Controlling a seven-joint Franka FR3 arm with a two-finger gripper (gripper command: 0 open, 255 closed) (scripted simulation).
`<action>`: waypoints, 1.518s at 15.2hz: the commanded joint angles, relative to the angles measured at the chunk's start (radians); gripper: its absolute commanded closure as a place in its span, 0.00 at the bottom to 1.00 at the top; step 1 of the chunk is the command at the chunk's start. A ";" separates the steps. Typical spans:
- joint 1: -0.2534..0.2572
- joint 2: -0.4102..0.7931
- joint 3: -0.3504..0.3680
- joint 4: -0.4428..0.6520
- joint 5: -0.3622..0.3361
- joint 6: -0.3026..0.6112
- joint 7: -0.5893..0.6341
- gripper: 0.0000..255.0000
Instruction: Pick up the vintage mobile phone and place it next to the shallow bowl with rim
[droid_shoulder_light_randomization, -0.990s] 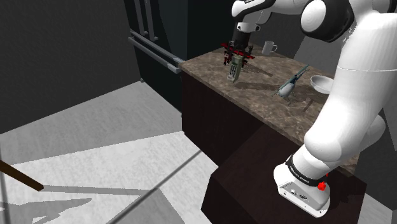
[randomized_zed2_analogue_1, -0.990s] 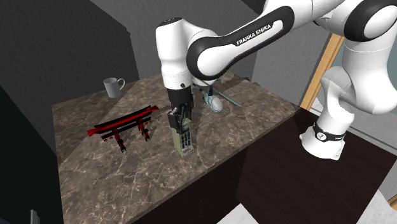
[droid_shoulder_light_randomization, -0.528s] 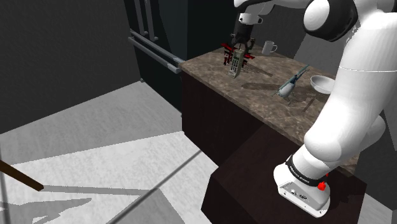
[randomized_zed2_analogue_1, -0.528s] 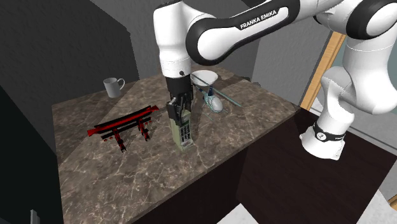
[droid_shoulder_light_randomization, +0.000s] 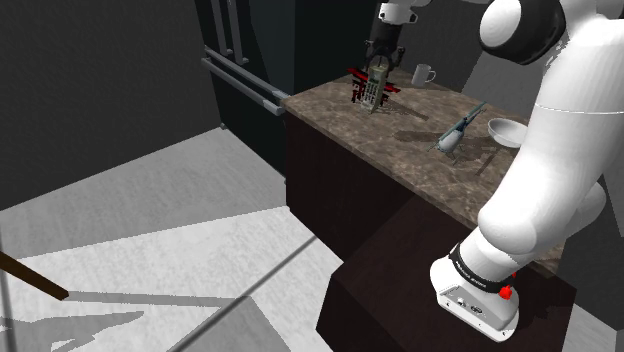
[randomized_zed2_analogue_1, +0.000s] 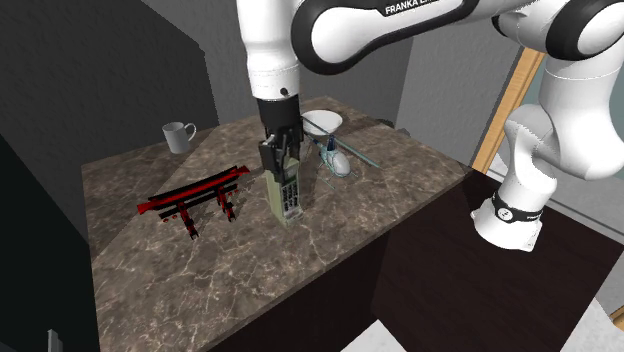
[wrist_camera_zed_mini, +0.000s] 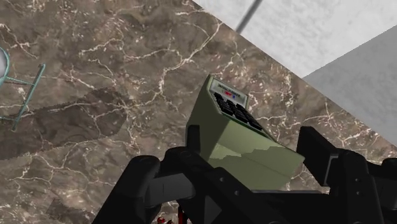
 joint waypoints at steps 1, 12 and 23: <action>-0.001 -0.003 -0.001 0.025 -0.001 -0.028 0.002 1.00; -0.093 -0.165 -0.067 -0.185 -0.028 0.010 -0.163 1.00; -0.218 -0.256 -0.170 -0.305 -0.058 0.027 -0.388 1.00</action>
